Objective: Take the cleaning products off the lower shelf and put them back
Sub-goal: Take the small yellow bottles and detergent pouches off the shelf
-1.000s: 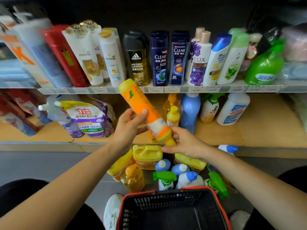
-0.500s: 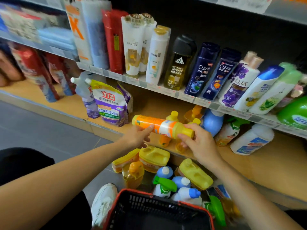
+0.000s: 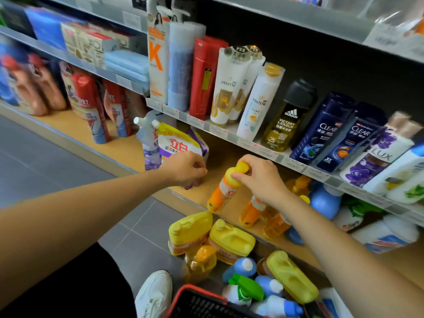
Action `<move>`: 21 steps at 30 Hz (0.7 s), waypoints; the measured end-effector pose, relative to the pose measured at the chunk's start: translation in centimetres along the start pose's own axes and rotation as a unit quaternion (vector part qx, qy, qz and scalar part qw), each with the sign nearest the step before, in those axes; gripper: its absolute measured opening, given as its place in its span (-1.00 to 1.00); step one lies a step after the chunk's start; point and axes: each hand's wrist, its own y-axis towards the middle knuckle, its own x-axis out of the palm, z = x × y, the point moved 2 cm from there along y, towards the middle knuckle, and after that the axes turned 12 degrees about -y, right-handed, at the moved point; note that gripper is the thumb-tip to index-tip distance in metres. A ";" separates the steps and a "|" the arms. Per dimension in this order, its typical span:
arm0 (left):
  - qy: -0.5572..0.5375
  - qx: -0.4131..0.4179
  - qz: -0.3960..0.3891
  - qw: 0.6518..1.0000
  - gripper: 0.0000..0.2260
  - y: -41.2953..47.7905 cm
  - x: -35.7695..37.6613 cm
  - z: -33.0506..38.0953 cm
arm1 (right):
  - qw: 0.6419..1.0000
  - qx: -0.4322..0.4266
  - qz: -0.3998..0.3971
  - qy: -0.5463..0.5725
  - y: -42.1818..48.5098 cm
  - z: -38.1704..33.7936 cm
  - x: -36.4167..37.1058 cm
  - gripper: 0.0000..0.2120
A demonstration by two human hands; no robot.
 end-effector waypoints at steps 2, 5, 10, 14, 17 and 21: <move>-0.012 -0.005 -0.027 1.000 -0.80 0.5 0.1 -1.2 | 1.000 -0.001 -0.015 -0.012 1.9 -0.3 1.3 -0.85; 0.000 -0.032 -0.052 0.998 -0.78 0.6 1.6 -3.3 | 0.998 0.015 -0.054 -0.024 4.1 -0.3 3.5 -0.86; 0.047 0.052 0.095 0.993 -0.70 1.7 1.2 -4.4 | 0.994 0.045 -0.093 -0.029 5.7 0.9 6.8 -0.83; 0.030 0.124 0.235 0.964 -0.53 3.4 -1.8 -3.9 | 0.993 0.108 -0.041 -0.020 6.7 1.7 7.7 -0.79; 0.081 0.087 0.195 0.974 -0.54 4.9 -2.4 -4.4 | 0.989 0.151 -0.004 -0.009 7.1 1.6 8.2 -0.74; 0.129 0.074 0.177 0.973 -0.75 5.5 -2.8 -5.7 | 0.989 0.148 0.013 0.006 7.2 1.0 8.7 -0.78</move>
